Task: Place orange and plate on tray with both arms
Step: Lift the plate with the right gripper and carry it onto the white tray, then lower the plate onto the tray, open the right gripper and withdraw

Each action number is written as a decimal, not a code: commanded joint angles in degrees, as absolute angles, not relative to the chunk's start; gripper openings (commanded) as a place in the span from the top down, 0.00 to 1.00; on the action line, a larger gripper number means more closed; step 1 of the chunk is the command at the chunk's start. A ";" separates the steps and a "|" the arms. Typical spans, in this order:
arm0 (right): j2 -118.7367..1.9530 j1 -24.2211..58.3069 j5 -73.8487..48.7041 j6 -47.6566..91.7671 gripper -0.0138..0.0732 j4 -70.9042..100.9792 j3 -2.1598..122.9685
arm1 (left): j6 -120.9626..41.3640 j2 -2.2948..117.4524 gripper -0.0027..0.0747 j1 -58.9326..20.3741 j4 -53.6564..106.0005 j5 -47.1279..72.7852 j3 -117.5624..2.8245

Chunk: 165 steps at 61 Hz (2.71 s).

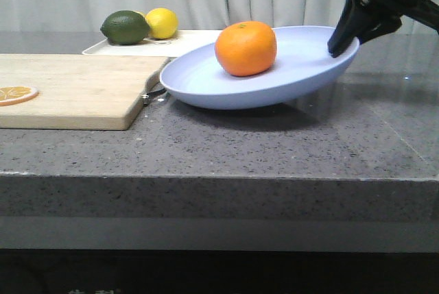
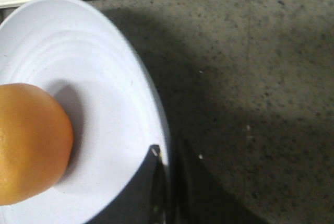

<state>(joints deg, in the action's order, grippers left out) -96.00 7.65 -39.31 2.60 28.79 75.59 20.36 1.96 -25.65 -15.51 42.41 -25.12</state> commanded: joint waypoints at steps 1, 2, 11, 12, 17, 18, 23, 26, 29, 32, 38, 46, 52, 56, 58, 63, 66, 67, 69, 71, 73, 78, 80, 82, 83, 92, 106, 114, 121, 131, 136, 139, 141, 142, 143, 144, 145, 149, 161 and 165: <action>-95.99 7.42 -40.04 3.03 0.98 33.01 83.12 | 20.91 2.70 0.99 -25.53 -15.86 38.16 -26.51; -96.49 7.42 -40.46 3.03 0.97 33.29 84.18 | 20.91 2.70 0.99 -25.53 -15.86 38.16 -26.51; -102.58 7.42 -44.45 2.80 0.97 36.28 95.84 | 20.91 2.70 0.99 -25.53 -15.86 38.16 -26.51; -103.65 7.42 -44.77 2.55 0.97 36.47 97.11 | 20.91 2.70 0.99 -25.53 -15.86 38.16 -26.51; -107.52 7.42 -46.62 0.99 0.97 37.01 105.39 | 20.91 2.70 0.99 -25.53 -15.86 38.16 -26.51; -108.36 7.42 -46.98 0.67 0.97 37.01 106.86 | 20.91 2.70 0.99 -25.53 -15.86 38.16 -26.51; -113.37 7.42 -49.17 -1.47 0.97 37.01 114.27 | 20.91 2.70 0.99 -25.53 -15.86 38.16 -26.51; -116.30 7.42 -50.56 -2.60 0.97 37.01 119.63 | 20.91 2.70 0.99 -25.53 -15.86 38.16 -26.51; -119.71 7.42 -51.76 -3.77 0.97 37.01 124.20 | 20.91 2.70 0.99 -25.53 -15.86 38.16 -26.51; -123.11 7.42 -52.66 -5.29 0.97 37.01 129.30 | 20.91 2.70 0.99 -25.53 -15.86 38.16 -26.51; -129.63 7.42 -52.79 -8.62 0.97 37.01 138.02 | 20.91 2.70 0.99 -25.53 -15.86 38.16 -26.47; -136.71 7.35 -51.95 -13.79 0.97 36.63 147.63 | 20.91 2.70 0.99 -25.53 -15.86 38.16 -26.47; -140.77 7.35 -50.91 -16.39 0.97 36.61 152.24 | 20.91 2.70 0.99 -25.53 -15.86 38.16 -26.38; -142.75 7.35 -50.32 -17.43 0.97 36.61 153.47 | 20.91 2.70 0.99 -25.53 -15.86 38.16 -26.38; -143.39 7.35 -49.89 -17.64 0.97 36.61 153.90 | 20.91 2.70 0.99 -25.53 -15.86 38.16 -26.38; -144.08 7.35 -48.89 -17.64 0.97 36.51 154.02 | 20.91 2.70 0.99 -25.53 -15.86 38.16 -26.38; -144.18 7.35 -48.02 -17.64 0.97 36.51 154.02 | 20.91 2.70 0.99 -25.53 -15.86 38.16 -26.38; -144.18 7.35 -47.84 -17.64 0.97 36.46 154.02 | 20.91 2.70 0.99 -25.53 -15.86 38.16 -26.38; -144.18 7.35 -47.21 -17.64 0.97 36.21 154.02 | 20.91 2.70 0.99 -25.53 -15.86 38.16 -26.38; -144.18 7.35 -46.64 -17.64 0.97 36.03 154.02 | 20.91 2.70 0.99 -25.53 -15.86 38.16 -26.38; -144.18 7.35 -46.04 -17.64 0.97 35.83 154.02 | 20.91 2.70 0.99 -25.53 -15.86 38.16 -26.38; -144.18 7.30 -45.47 -17.64 0.97 35.34 154.02 | 20.91 2.70 0.99 -25.53 -15.86 38.16 -26.38; -144.18 7.25 -45.40 -17.64 0.97 35.04 154.02 | 20.91 2.70 0.99 -25.53 -15.86 38.16 -26.38; -144.18 7.17 -45.32 -17.64 0.97 34.84 154.02 | 20.91 2.70 0.99 -25.53 -15.86 38.16 -26.38; -144.18 7.17 -45.32 -17.64 0.97 34.76 154.02 | 20.91 2.70 0.99 -25.53 -15.86 38.16 -26.38; -144.18 6.98 -45.89 -17.64 0.97 32.89 154.02 | 20.91 2.70 0.99 -25.53 -15.86 38.16 -26.38; -144.18 6.98 -45.75 -17.64 0.85 32.57 154.02 | 20.91 2.70 0.99 -25.53 -15.86 38.16 -26.38; -144.13 6.98 -45.62 -17.64 0.65 32.57 154.02 | 20.91 2.70 0.99 -25.53 -15.86 38.16 -26.38; -143.70 6.98 -45.62 -17.64 0.50 32.62 154.02 | 20.91 2.70 0.99 -25.53 -15.86 38.16 -26.38; -141.53 6.17 -48.86 -17.53 0.39 32.62 157.26 | 20.91 2.70 0.99 -25.53 -15.86 38.16 -26.38; -139.50 5.16 -52.10 -17.10 0.39 32.51 159.86 | 20.91 2.70 0.99 -25.53 -15.86 38.16 -26.38; -138.31 4.50 -54.73 -17.10 0.42 32.45 161.41 | 20.91 2.70 0.99 -25.53 -15.86 38.16 -26.38; -137.74 4.04 -56.54 -17.10 0.44 32.39 162.17 | 20.91 2.70 0.99 -25.53 -15.86 38.16 -26.38; -137.14 3.71 -57.92 -16.98 0.47 32.25 162.68 | 20.91 2.70 0.99 -25.53 -15.86 38.16 -26.38; -136.94 3.46 -58.92 -16.97 0.50 32.11 163.01 | 20.91 2.70 0.99 -25.53 -15.86 38.16 -26.38; -136.67 3.23 -59.93 -16.97 0.52 31.92 163.24 | 20.91 2.70 0.99 -25.53 -15.86 38.16 -26.38; -136.27 2.90 -61.44 -16.75 0.56 31.48 163.67 | 20.91 2.70 0.99 -25.53 -15.86 38.16 -26.38; -135.07 1.93 -65.84 -15.39 0.70 29.86 164.93 | 20.91 2.70 0.99 -25.53 -15.86 38.16 -26.38; -133.40 1.14 -76.61 -14.11 0.93 22.46 168.50 | 20.91 2.70 0.99 -25.53 -15.86 38.16 -26.38; -132.35 1.14 -76.55 -13.51 0.93 22.74 168.49 | 20.91 2.70 0.99 -25.53 -15.86 38.16 -26.38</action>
<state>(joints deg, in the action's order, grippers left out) -137.93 1.34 -72.52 -15.05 22.54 166.47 20.36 1.96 -25.65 -15.51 42.41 -25.03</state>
